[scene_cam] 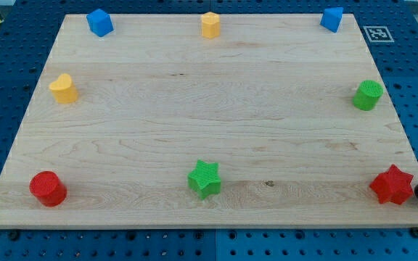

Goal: Move the red star diagonally to the green star

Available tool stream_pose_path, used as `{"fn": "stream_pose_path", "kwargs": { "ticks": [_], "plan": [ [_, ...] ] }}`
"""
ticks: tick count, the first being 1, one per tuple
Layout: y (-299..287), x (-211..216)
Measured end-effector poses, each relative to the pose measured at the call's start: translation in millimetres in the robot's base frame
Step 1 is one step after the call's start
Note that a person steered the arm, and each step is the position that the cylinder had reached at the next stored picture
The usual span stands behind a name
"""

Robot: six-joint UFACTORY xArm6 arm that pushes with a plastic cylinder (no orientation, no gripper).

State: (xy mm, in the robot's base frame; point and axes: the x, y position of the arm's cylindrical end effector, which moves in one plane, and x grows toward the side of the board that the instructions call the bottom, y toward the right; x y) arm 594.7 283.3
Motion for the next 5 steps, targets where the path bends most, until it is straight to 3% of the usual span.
{"fn": "stream_pose_path", "kwargs": {
  "ticks": [3,5],
  "plan": [
    [-18,-6],
    [-72,-6]
  ]
}}
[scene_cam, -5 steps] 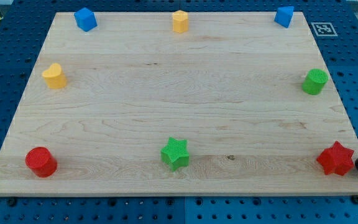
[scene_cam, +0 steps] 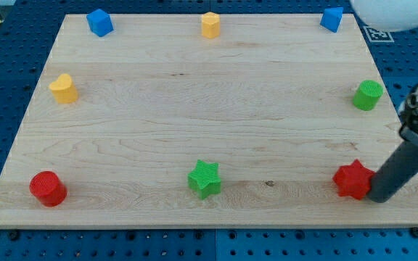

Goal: Move the red star diagonally to the green star

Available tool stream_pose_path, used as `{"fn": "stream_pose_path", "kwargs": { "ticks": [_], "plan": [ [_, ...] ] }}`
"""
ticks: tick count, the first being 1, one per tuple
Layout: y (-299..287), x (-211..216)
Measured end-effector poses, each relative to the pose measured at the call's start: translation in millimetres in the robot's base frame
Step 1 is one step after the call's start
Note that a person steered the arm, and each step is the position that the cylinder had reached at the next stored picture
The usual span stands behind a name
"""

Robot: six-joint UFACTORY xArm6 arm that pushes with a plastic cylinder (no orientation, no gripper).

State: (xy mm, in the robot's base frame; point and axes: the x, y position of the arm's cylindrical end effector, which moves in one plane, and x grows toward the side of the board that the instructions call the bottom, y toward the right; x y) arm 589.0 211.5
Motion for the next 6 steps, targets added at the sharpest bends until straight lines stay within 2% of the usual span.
{"fn": "stream_pose_path", "kwargs": {
  "ticks": [2,4,5,6],
  "plan": [
    [-17,-5],
    [-39,-47],
    [-60,-54],
    [-50,-43]
  ]
}}
